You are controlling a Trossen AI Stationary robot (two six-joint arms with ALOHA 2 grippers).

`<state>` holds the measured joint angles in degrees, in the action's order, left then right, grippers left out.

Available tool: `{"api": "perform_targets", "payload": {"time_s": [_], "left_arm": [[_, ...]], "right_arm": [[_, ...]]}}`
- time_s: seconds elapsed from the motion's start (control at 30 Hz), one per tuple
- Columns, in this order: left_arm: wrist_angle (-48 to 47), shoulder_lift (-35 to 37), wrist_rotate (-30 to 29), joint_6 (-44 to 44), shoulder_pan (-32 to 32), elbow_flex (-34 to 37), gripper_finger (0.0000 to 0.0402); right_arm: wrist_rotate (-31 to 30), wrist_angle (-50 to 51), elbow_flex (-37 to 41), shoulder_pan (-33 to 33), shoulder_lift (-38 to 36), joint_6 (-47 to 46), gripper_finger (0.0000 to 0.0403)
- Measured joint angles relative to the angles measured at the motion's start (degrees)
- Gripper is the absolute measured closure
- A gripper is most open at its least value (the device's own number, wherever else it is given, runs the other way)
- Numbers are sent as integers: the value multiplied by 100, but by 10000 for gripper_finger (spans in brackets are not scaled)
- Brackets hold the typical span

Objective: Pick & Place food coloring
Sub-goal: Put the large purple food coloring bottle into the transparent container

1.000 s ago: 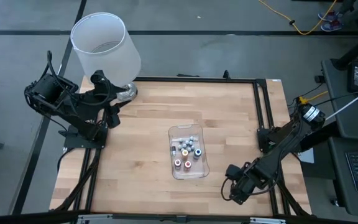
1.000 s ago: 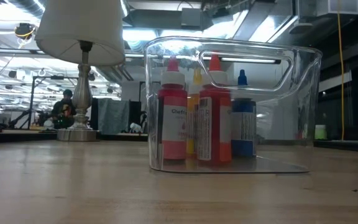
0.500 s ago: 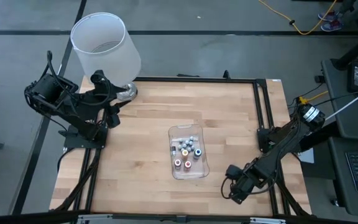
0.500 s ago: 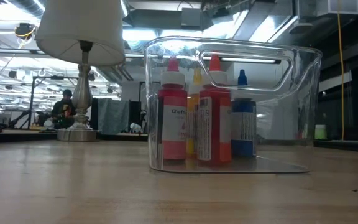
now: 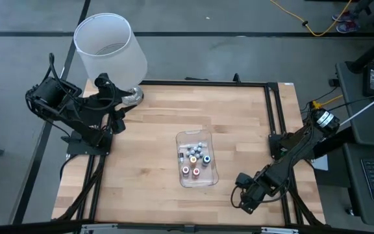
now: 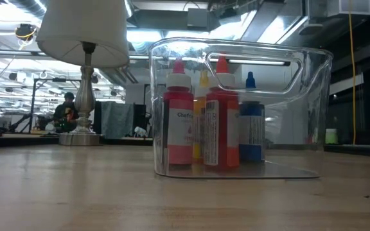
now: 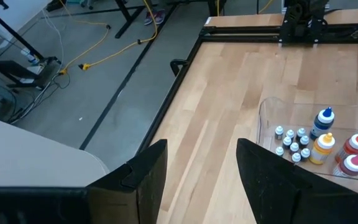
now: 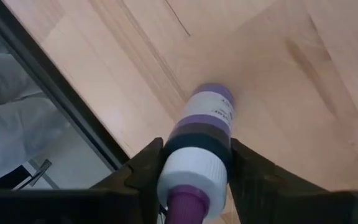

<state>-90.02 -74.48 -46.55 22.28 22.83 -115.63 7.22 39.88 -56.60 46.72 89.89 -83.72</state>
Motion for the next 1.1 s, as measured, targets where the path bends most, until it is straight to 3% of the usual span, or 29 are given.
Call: {"api": "perform_targets", "payload": {"time_s": [0.2,0.47,0.63,0.9,1.1], "left_arm": [[0,0,1,5,0,0,215],[0,0,-6,52,0,0,215],[0,0,-20,55,0,0,215],[0,0,-19,193,0,0,215],[0,0,-2,251,0,0,215]], "right_arm": [[-30,346,-420,-2,-98,242,249],[-420,2694,-2037,-56,-275,972,250],[-417,3403,-2464,-311,-273,1545,245],[-115,3300,-2801,-1428,-190,3331,250],[-268,3605,-3913,-2204,391,5139,250]]}}
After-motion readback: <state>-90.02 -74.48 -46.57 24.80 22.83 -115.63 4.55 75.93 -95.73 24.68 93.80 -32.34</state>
